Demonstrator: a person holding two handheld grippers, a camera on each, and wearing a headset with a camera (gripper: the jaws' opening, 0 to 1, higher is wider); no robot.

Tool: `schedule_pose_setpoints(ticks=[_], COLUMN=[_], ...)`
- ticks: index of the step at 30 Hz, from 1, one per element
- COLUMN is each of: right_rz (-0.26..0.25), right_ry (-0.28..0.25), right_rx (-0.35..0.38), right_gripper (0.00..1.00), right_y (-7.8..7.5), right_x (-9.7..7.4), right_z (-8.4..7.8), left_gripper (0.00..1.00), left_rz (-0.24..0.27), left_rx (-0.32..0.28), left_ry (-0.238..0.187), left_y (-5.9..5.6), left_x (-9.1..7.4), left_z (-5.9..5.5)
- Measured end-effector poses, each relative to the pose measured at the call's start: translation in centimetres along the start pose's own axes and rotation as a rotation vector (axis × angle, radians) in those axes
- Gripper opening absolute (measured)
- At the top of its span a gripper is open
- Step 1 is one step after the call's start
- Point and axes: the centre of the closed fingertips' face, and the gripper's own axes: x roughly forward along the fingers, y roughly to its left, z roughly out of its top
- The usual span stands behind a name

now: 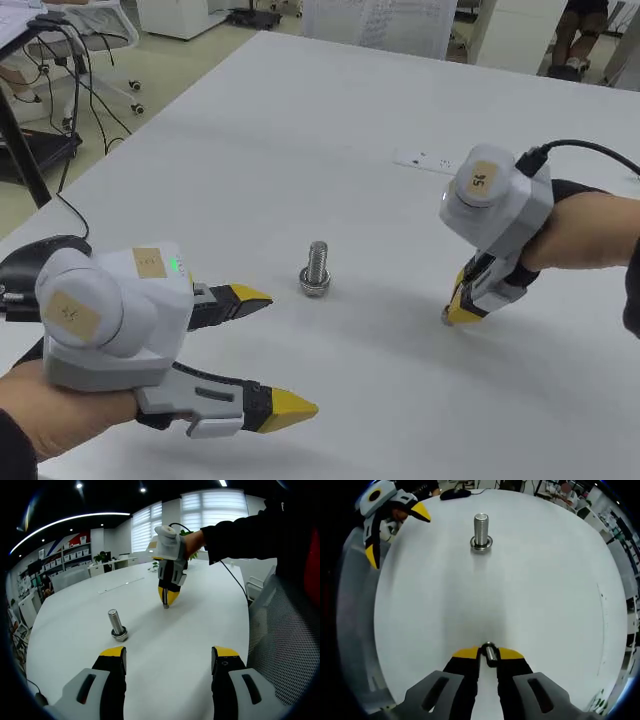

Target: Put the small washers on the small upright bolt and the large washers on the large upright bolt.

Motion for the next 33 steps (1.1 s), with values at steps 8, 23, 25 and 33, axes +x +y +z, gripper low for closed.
schedule_pose_setpoints(ticks=[8,23,25,33], right_rz=[-0.001,-0.018,-0.019,-0.048], right_ry=[-0.005,-0.047,-0.054,-0.086], right_rx=[0.006,0.039,0.045,0.076], right_gripper=[0.17,0.48,0.51,0.74], right_y=[0.01,-0.34,-0.24,-0.09], right_x=[0.07,-0.01,-0.1,-0.61], right_z=[-0.03,-0.33,-0.44,-0.83], left_gripper=[0.69,0.69,0.69,0.69], left_rz=[-0.006,-0.016,-0.016,-0.015], left_rx=[0.001,0.007,0.009,0.011], left_ry=[0.003,0.008,0.007,0.009], left_y=[-0.15,-0.37,-0.39,-0.36], left_x=[0.21,0.37,0.37,0.29], left_z=[-0.01,0.21,0.27,0.36])
